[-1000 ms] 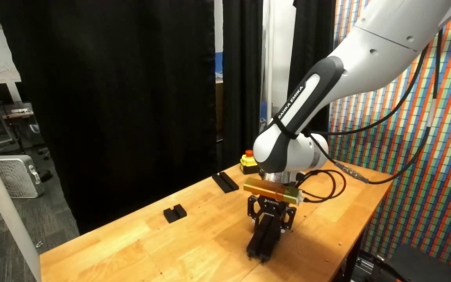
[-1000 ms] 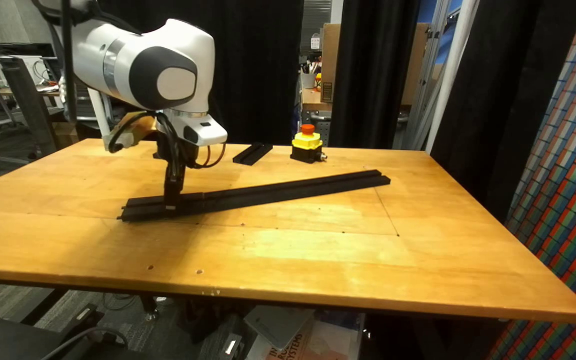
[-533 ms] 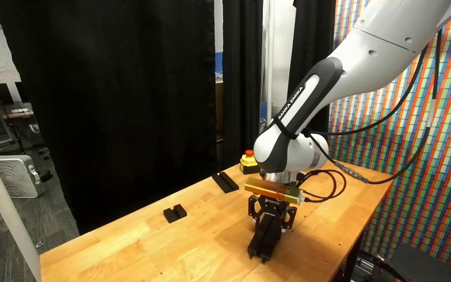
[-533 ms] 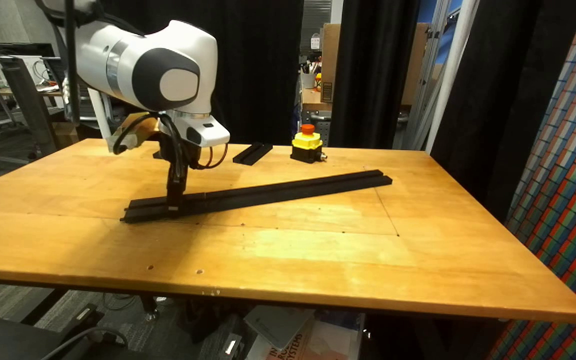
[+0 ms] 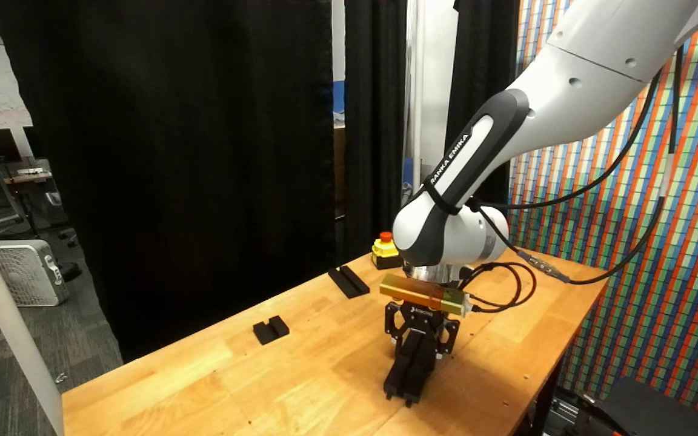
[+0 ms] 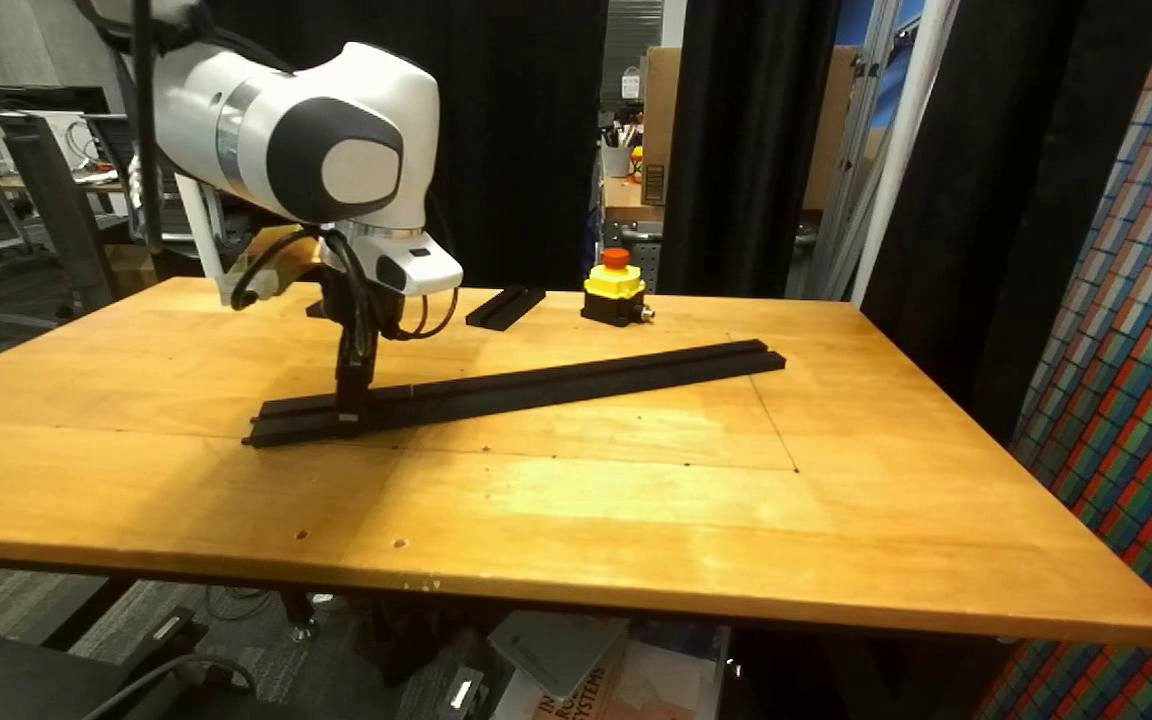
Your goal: Connect four black pieces together
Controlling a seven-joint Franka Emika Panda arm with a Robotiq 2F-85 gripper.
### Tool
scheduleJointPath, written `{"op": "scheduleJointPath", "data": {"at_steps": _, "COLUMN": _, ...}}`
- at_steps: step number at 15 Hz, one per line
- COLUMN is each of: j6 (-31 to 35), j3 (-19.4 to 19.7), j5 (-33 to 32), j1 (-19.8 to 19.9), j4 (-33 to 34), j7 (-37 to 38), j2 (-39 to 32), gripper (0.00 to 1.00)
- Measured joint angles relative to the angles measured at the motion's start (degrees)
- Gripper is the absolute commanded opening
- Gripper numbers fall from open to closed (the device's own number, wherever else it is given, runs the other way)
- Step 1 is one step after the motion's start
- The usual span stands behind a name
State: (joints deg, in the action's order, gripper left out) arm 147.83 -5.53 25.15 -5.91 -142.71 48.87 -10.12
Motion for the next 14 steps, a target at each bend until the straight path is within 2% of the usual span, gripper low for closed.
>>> {"op": "scheduleJointPath", "data": {"at_steps": 2, "j6": 0.04, "j3": 0.02, "j5": 0.45, "j1": 0.11, "j4": 0.05, "j7": -0.3, "j2": -0.16, "gripper": 0.95}}
{"op": "scheduleJointPath", "data": {"at_steps": 3, "j6": 0.03, "j3": 0.03, "j5": 0.63, "j1": 0.16, "j4": 0.11, "j7": -0.4, "j2": -0.24, "gripper": 1.0}}
{"op": "scheduleJointPath", "data": {"at_steps": 8, "j6": -0.27, "j3": 1.32, "j5": -1.25, "j1": 0.33, "j4": 0.35, "j7": -1.33, "j2": 0.01, "gripper": 1.0}}
{"op": "scheduleJointPath", "data": {"at_steps": 11, "j6": -4.05, "j3": 3.31, "j5": -9.19, "j1": 0.34, "j4": 0.7, "j7": -1.17, "j2": 3.02, "gripper": 1.0}}
{"op": "scheduleJointPath", "data": {"at_steps": 14, "j6": -13.66, "j3": 4.77, "j5": -18.41, "j1": 0.97, "j4": 1.05, "j7": -2.83, "j2": 10.3, "gripper": 1.0}}
